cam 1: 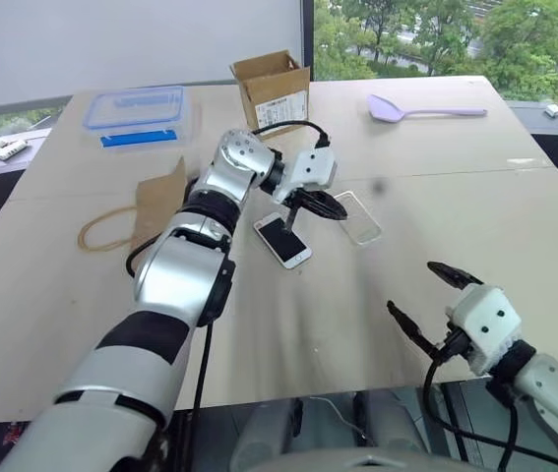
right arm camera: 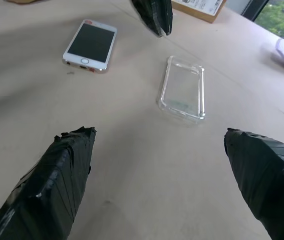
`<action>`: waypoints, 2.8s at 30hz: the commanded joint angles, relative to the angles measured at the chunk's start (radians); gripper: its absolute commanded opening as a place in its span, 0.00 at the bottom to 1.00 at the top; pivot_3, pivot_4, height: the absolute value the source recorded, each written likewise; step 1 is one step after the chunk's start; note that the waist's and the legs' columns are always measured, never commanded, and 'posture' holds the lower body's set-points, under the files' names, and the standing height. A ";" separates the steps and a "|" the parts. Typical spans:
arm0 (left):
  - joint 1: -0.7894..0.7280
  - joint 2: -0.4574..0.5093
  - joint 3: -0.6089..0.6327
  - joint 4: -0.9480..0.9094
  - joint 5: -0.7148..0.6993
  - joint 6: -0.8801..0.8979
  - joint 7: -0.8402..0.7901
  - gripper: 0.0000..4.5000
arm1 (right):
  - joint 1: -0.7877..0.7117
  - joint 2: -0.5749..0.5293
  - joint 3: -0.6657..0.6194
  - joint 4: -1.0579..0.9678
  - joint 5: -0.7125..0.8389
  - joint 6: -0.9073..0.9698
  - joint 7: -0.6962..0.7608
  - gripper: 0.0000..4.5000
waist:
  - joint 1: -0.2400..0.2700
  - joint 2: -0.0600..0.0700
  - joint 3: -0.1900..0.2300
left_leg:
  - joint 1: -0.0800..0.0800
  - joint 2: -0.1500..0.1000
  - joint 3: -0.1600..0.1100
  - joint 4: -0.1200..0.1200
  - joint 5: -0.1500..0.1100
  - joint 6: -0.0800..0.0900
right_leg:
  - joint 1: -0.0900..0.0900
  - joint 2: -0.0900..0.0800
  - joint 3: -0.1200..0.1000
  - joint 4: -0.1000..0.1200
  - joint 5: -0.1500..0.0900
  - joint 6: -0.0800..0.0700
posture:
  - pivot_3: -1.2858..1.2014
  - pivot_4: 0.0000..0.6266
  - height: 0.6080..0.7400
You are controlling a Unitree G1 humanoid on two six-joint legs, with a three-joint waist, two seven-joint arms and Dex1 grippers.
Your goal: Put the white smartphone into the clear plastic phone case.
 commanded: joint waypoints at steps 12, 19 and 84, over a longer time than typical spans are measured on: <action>-0.041 -0.141 -0.282 0.109 0.365 -0.087 0.471 0.49 | 0.102 0.021 -0.013 -0.090 -0.024 -0.017 -0.033 1.00 | 0.002 0.000 0.000 | 0.000 -0.001 0.000 0.001 0.000 0.001 | 0.000 0.000 0.000 0.000 0.000 0.000 | 0.52 0.24 1.00; -0.057 -0.125 -0.335 0.138 0.435 -0.028 0.565 0.13 | 0.180 0.017 -0.026 -0.090 -0.029 -0.094 -0.047 1.00 | 0.000 -0.001 0.000 | 0.015 0.000 0.002 0.001 -0.002 0.004 | 0.015 -0.001 0.001 -0.001 -0.002 0.007 | 0.52 0.24 1.00; 0.787 0.522 0.116 -1.391 -0.465 1.166 0.334 0.92 | -0.749 0.179 0.336 0.689 -0.009 0.067 0.081 1.00 | -0.008 0.005 0.003 | 0.000 0.002 0.004 -0.003 0.001 -0.002 | -0.004 0.000 0.004 0.000 0.001 -0.001 | 0.52 0.24 1.00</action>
